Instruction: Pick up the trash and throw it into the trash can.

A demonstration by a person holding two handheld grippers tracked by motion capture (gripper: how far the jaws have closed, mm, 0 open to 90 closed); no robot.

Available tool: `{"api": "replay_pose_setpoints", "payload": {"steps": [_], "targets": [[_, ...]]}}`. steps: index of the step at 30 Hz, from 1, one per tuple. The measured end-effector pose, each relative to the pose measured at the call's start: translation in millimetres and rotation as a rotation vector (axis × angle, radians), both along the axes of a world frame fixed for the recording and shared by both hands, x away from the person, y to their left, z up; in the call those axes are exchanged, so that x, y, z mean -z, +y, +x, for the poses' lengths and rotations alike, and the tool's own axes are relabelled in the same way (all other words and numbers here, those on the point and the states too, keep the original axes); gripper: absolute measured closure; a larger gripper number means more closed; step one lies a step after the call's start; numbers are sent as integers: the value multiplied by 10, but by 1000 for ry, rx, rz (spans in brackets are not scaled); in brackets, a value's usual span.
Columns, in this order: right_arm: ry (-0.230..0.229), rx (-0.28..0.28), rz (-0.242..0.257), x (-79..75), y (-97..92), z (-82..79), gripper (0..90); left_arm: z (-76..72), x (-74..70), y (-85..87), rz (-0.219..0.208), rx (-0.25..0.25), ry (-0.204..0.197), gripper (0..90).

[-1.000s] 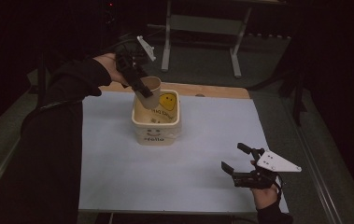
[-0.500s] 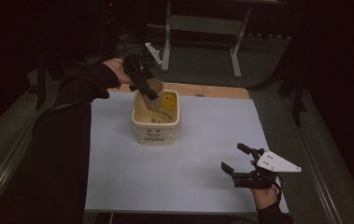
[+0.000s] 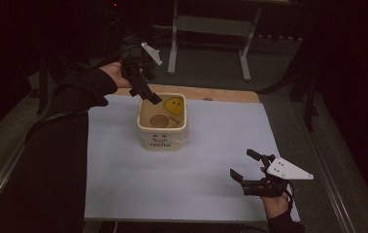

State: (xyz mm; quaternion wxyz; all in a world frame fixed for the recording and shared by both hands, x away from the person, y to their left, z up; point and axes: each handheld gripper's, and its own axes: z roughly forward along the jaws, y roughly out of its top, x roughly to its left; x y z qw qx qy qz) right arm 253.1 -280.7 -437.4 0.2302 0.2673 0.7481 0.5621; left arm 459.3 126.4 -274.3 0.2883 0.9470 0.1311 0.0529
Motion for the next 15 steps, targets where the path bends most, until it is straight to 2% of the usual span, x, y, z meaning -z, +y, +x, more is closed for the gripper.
{"api": "replay_pose_setpoints", "payload": {"steps": [3,6,8,10,12,14,15], "targets": [[0,0,-3,-1,7,-2,114,-129,25,120,-34,-16,16,10],[0,-1,-6,-2,13,-6,114,-185,50,187,-34,-28,16,10],[-1,-2,-6,-6,21,-10,114,-289,94,314,-56,-51,28,10],[0,-2,-8,-5,25,-10,114,-366,117,380,-58,-58,19,10],[1,-3,-7,-3,27,-7,114,-441,143,447,-80,-69,29,10],[1,-2,-9,-3,30,-7,114,-521,171,508,-92,-88,13,10],[1,-3,-10,-2,31,-6,114,-562,188,553,-113,-90,13,10]]}}
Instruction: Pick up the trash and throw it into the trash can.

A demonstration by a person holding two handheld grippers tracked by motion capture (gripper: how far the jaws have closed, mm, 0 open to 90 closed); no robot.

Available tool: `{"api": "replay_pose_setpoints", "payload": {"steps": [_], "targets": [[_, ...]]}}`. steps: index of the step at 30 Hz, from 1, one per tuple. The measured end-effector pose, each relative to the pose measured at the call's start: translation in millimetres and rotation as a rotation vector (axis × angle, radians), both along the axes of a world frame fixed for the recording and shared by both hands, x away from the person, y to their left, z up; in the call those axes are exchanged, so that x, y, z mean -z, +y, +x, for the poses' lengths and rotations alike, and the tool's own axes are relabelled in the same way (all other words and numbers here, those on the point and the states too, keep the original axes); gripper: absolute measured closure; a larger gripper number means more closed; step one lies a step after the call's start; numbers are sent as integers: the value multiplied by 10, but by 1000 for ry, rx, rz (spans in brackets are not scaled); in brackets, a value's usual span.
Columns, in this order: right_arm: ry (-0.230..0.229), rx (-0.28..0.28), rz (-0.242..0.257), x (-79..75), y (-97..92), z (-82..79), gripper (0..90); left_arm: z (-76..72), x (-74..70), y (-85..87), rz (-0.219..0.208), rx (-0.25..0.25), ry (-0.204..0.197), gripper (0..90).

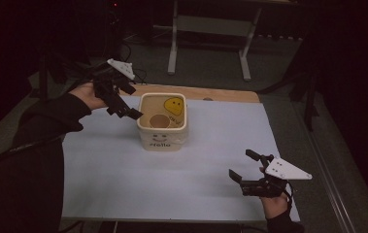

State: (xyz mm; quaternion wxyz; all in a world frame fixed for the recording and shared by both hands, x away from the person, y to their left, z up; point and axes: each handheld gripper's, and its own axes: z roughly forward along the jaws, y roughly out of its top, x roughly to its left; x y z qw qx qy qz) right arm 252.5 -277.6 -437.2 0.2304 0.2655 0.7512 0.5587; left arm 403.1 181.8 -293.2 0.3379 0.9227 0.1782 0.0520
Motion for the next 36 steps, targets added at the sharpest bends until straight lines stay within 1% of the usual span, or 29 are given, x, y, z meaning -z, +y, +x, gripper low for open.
{"api": "replay_pose_setpoints", "payload": {"steps": [2,4,5,7,9,10,11,13,15,16,19,21,22,26,28,30,31,34,36], "targets": [[-2,1,-2,0,3,1,114,-54,32,55,-24,-11,-1,10],[-1,0,-2,0,4,0,114,-54,32,55,-24,-11,-1,10],[1,1,-3,0,7,-2,114,-151,111,135,-46,-22,-4,10],[1,1,-3,-1,8,-3,114,-217,163,180,-65,-33,-8,10],[1,1,-3,-1,8,-3,114,-217,163,180,-65,-33,-8,10],[1,1,-3,0,6,-2,114,-313,251,242,-87,-48,-10,11],[1,1,-2,0,5,0,114,-349,286,259,-98,-47,-6,11],[2,1,-3,1,5,-1,114,-414,358,288,-113,-61,-3,10],[1,1,-2,1,5,-1,114,-414,358,288,-113,-61,-3,11],[2,1,-2,2,5,0,114,-520,450,315,-122,-60,-7,11],[2,2,-3,3,5,1,114,-632,551,349,-146,-52,4,11],[2,2,-5,4,7,2,114,-691,618,365,-158,-53,8,11],[4,2,-5,5,9,2,115,-734,663,375,-162,-61,2,11],[6,2,-9,8,16,1,114,-861,815,390,-205,-79,-8,11],[5,2,-9,10,16,3,114,-931,917,386,-220,-83,2,11],[6,1,-10,13,16,5,114,-991,1004,381,-231,-94,-3,11],[6,1,-10,13,15,6,114,-1027,1064,382,-239,-101,1,11],[5,1,-11,13,14,5,114,-1122,1209,388,-280,-115,9,11],[5,1,-12,15,14,7,114,-1183,1293,385,-291,-117,11,11]]}}
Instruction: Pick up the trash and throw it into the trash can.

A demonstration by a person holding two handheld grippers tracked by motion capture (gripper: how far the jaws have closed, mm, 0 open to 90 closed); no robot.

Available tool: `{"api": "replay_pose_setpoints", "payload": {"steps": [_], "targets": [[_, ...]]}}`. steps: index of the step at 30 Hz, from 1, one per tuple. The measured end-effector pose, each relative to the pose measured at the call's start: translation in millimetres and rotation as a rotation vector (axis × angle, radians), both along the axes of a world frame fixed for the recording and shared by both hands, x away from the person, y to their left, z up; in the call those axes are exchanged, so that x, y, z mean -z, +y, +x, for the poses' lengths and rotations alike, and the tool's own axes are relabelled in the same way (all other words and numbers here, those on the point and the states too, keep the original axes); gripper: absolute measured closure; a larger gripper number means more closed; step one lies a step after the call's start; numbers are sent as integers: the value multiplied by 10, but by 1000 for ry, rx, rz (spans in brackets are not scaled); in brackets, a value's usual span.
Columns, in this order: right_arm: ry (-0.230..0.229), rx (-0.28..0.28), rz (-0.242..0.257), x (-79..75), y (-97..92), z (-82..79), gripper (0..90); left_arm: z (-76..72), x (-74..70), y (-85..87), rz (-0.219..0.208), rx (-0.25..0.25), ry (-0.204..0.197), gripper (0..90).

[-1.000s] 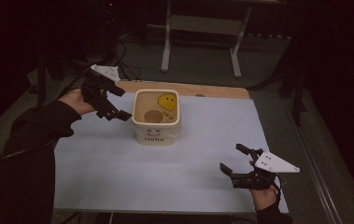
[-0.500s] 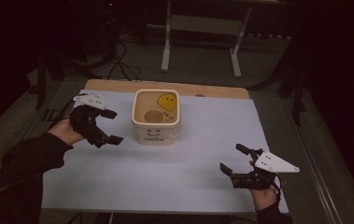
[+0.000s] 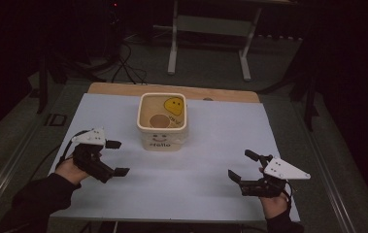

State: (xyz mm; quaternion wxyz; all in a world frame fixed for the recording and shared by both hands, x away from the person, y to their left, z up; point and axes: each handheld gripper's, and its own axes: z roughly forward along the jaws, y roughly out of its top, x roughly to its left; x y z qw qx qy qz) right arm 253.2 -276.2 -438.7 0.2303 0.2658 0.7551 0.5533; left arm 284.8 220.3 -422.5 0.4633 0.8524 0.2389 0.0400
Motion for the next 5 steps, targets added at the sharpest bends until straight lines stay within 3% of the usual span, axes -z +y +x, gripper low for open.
{"api": "replay_pose_setpoints", "payload": {"steps": [5], "targets": [[1,1,-5,2,4,-1,114,-169,214,-41,-24,6,6,11]]}}
